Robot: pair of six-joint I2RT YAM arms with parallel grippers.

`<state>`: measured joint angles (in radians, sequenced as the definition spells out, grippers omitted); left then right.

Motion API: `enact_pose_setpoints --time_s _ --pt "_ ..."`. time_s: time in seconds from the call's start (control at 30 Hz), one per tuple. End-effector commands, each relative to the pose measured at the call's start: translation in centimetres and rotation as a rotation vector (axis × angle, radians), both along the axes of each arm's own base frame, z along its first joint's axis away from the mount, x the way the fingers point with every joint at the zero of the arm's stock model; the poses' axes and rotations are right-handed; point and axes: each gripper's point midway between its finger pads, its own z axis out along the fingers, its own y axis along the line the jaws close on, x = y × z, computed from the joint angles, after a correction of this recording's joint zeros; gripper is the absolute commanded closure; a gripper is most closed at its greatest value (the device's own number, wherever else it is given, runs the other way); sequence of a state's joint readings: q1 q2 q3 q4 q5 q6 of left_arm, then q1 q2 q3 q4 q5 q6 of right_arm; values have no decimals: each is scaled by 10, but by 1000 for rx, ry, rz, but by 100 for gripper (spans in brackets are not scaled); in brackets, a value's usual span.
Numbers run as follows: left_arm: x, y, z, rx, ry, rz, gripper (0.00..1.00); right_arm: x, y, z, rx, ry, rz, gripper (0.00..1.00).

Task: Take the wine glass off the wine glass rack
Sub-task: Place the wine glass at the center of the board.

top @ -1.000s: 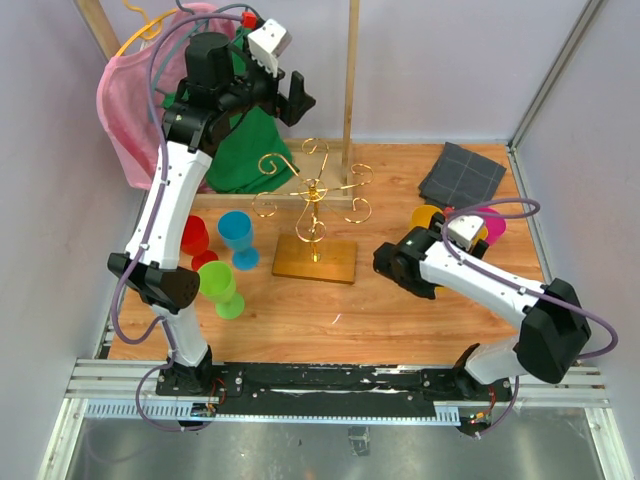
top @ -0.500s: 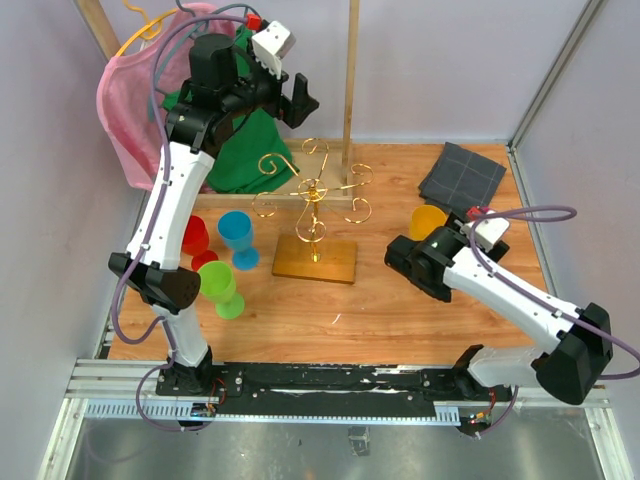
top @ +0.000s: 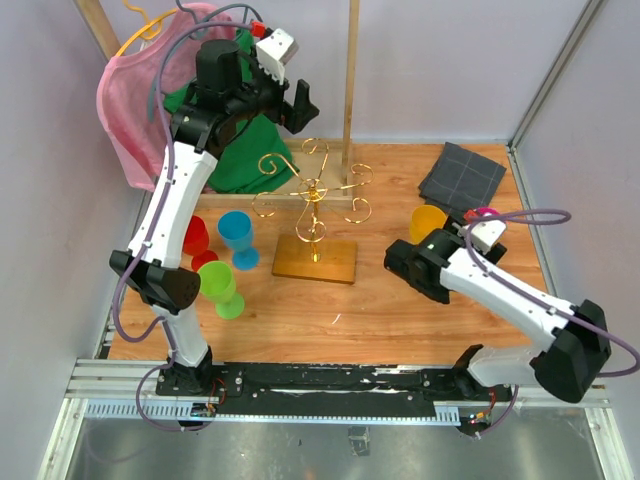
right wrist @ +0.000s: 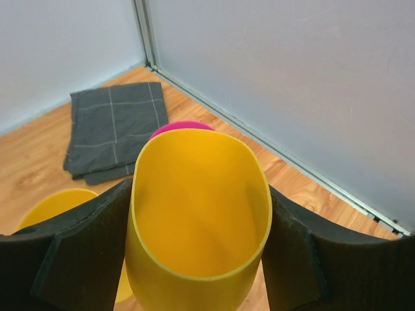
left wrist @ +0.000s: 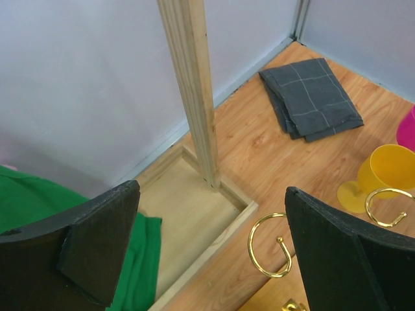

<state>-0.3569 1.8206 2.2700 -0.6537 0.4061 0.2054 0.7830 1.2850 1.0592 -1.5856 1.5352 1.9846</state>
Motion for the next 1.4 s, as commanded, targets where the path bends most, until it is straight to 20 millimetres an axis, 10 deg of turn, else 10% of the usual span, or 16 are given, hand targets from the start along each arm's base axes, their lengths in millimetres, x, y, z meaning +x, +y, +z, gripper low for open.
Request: enact_pose_setpoints --time_s 0.0,0.53,1.0,1.37 --pt "-14 1 28 -22 -64 -8 1 -5 -11 60 -41 -181 32 36" --pt "-27 5 46 -49 -84 -2 1 -68 -66 152 445 -448 12 44" --pt "-42 14 49 -24 -104 6 1 -42 -13 246 731 -688 376 46" --pt "-46 20 34 23 -97 16 1 -25 -4 316 526 -784 437 46"
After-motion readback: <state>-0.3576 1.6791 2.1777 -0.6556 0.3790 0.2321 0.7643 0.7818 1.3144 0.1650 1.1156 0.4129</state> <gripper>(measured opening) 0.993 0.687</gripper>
